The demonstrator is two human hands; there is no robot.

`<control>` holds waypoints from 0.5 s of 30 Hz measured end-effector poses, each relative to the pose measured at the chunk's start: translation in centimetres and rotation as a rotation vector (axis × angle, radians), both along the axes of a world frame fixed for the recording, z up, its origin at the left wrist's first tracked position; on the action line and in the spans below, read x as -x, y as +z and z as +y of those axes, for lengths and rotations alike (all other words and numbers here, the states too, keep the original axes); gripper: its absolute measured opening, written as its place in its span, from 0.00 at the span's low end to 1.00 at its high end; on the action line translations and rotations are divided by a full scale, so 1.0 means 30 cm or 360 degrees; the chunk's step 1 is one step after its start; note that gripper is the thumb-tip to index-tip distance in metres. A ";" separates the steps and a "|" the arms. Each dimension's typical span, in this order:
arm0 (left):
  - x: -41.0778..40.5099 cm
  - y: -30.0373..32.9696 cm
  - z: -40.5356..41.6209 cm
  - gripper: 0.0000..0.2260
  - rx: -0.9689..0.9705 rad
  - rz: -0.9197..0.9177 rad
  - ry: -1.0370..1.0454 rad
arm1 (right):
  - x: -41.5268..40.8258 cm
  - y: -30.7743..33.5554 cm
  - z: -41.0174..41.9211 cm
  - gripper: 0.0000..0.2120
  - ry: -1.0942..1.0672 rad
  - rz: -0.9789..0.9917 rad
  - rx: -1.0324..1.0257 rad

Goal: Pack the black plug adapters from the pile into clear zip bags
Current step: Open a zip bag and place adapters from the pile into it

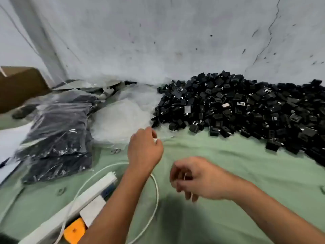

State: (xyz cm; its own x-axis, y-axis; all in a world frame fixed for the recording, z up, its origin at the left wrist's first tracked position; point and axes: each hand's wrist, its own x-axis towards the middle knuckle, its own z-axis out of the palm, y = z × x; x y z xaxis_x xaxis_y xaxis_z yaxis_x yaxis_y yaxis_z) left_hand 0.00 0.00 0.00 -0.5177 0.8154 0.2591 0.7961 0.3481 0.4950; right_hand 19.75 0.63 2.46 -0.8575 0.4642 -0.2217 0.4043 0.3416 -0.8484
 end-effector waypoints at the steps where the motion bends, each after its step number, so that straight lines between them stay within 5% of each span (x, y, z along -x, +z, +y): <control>1: 0.060 0.007 0.015 0.10 0.0066 0.0133 0.0109 | 0.096 -0.016 0.048 0.03 -0.0118 -0.0013 -0.0316; 4: 0.203 0.007 0.057 0.20 0.0206 0.0419 0.0420 | 0.379 -0.026 0.161 0.08 -0.0352 -0.0105 -0.1286; 8: 0.306 -0.007 0.098 0.19 0.0202 0.0486 0.0460 | 0.640 -0.047 0.297 0.14 -0.0260 -0.0084 -0.1948; 15: 0.430 0.006 0.109 0.05 0.0623 0.0550 0.0455 | 0.847 -0.062 0.361 0.14 0.0228 -0.0646 -0.2060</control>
State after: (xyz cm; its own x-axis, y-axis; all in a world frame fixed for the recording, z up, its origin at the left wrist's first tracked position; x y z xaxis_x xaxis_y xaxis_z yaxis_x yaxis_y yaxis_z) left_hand -12.90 3.27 0.18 -0.6698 0.7251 0.1599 0.7361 0.6767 0.0152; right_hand -5.65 11.45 0.61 -0.8947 0.4434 0.0544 0.4402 0.8542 0.2767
